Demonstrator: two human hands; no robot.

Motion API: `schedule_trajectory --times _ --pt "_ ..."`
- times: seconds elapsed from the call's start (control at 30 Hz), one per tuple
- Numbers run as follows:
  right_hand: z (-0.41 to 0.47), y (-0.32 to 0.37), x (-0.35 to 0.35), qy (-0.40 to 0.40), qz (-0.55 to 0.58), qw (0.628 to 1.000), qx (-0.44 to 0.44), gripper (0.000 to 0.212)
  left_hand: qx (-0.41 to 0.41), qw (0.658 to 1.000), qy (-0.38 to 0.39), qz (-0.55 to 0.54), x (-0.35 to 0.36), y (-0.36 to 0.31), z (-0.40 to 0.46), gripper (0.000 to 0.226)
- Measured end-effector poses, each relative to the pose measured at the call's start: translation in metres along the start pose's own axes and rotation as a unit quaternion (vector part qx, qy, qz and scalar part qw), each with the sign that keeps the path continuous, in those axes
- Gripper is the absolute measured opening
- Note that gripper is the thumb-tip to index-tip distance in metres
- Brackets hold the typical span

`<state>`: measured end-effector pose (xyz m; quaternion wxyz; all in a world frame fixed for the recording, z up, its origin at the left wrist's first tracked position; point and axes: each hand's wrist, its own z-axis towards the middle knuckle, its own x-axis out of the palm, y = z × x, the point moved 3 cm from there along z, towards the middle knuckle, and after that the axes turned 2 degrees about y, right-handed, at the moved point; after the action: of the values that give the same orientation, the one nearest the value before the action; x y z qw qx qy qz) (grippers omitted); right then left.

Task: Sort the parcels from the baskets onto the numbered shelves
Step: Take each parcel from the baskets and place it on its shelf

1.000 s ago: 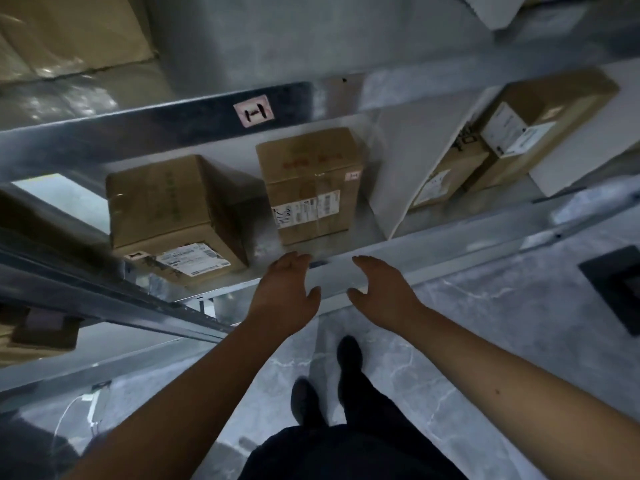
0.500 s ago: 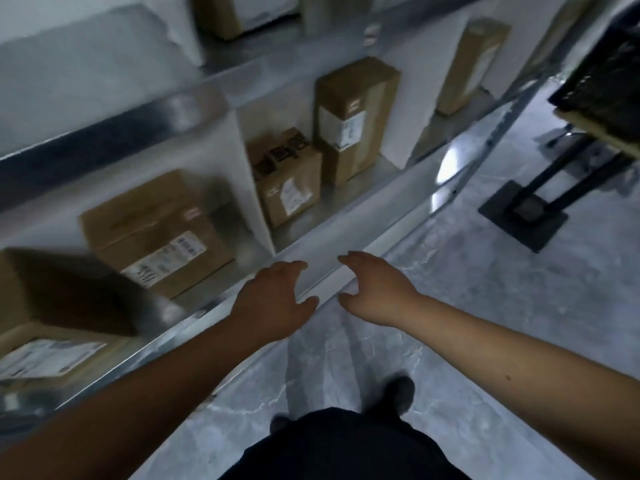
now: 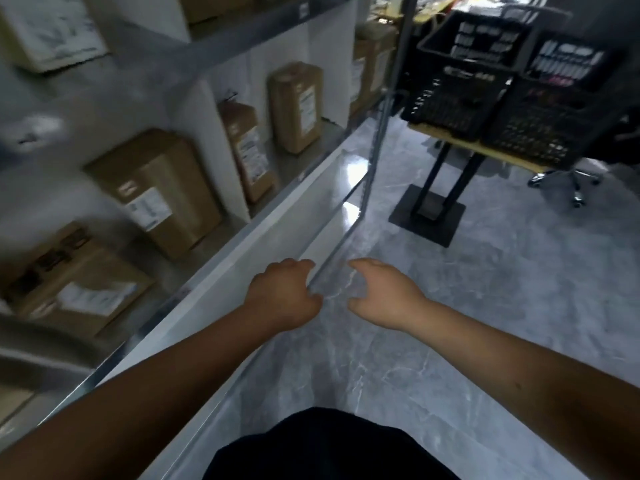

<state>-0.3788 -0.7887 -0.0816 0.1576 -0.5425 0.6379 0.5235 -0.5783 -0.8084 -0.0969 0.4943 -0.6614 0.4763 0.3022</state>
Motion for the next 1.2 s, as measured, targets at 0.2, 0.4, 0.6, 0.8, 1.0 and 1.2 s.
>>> schedule_trajectory --times 0.2,0.4,0.6,0.8,1.0,1.2 --pt "0.003 -0.079 -0.064 -0.049 0.042 0.996 0.059 0.068 0.041 0.999 0.018 0.024 0.004 -0.084 0.079 0.068" --pt "0.022 -0.139 -0.118 -0.074 0.063 0.990 0.097 0.069 0.095 0.995 0.028 0.031 -0.005 -0.153 0.151 0.070" --pt "0.076 -0.192 -0.177 -0.104 0.091 0.982 0.129 0.081 0.141 0.989 0.026 0.026 -0.016 -0.205 0.241 0.072" --pt "0.156 -0.236 -0.262 -0.128 0.114 0.974 0.149 0.080 0.180 0.983 0.009 0.020 -0.054 -0.254 0.356 0.061" --pt "0.231 -0.269 -0.347 -0.163 0.086 0.967 0.173 0.077 0.195 0.980 0.000 0.032 -0.102 -0.296 0.468 0.062" --pt "0.286 -0.301 -0.410 -0.199 0.125 0.957 0.171 0.075 0.189 0.982 0.001 -0.003 -0.131 -0.330 0.547 0.063"
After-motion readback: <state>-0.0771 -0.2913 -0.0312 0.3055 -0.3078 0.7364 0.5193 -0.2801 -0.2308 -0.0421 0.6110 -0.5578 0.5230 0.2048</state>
